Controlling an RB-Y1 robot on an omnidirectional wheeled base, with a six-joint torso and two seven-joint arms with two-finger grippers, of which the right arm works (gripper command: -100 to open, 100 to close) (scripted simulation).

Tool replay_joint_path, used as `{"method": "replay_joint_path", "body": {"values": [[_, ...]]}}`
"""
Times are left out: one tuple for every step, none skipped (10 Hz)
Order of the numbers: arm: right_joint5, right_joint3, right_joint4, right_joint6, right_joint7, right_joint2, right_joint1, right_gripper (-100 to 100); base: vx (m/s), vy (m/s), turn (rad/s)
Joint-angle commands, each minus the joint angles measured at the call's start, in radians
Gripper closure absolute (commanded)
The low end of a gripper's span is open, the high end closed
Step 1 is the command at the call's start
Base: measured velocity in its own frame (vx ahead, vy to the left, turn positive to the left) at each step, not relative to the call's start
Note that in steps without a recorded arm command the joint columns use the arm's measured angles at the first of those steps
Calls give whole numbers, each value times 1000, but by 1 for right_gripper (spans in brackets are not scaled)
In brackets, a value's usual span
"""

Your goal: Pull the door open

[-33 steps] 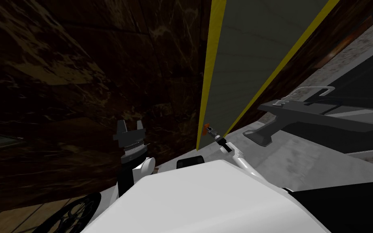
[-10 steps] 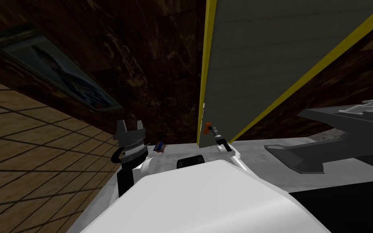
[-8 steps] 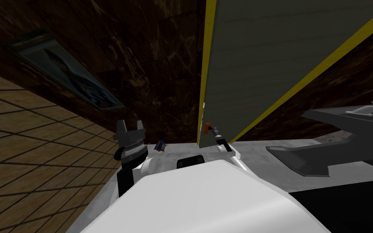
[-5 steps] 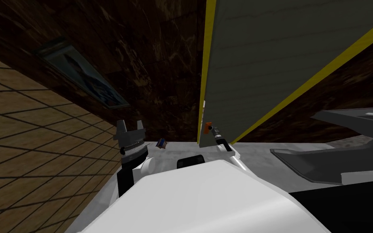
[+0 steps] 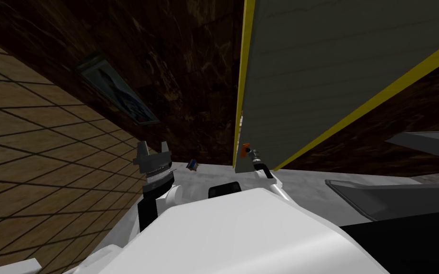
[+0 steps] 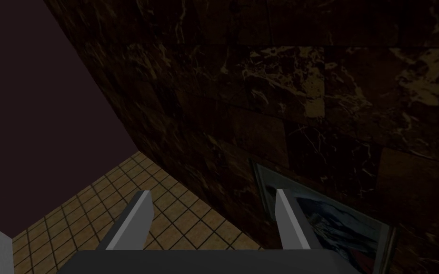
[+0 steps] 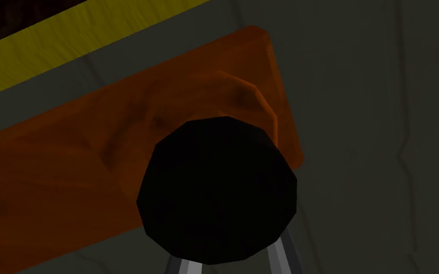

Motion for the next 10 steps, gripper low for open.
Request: {"method": "replay_joint_path", "body": {"values": [[-50, 16, -19, -12, -50, 8, -14, 100, -85, -42, 172], [-52, 16, -19, -12, -57, 8, -14, 100, -62, -35, 106], [-87, 19, -22, -8, -90, 11, -13, 100, -56, -25, 103], [-122, 22, -26, -4, -118, 14, -13, 100, -87, -38, 176], [-123, 22, -26, -4, -123, 14, -13, 100, -67, -41, 100], [-157, 25, -30, -1, -155, 17, -12, 100, -53, -40, 114], [-157, 25, -30, -1, -155, 17, -12, 100, -43, -23, 46], [-157, 25, -30, -1, -155, 17, -12, 100, -15, 3, -11], [-191, 28, -33, 3, -186, 20, -11, 100, -34, -13, 88], [-224, 31, -37, 7, -217, 22, -11, 100, -85, -44, 196]]}}
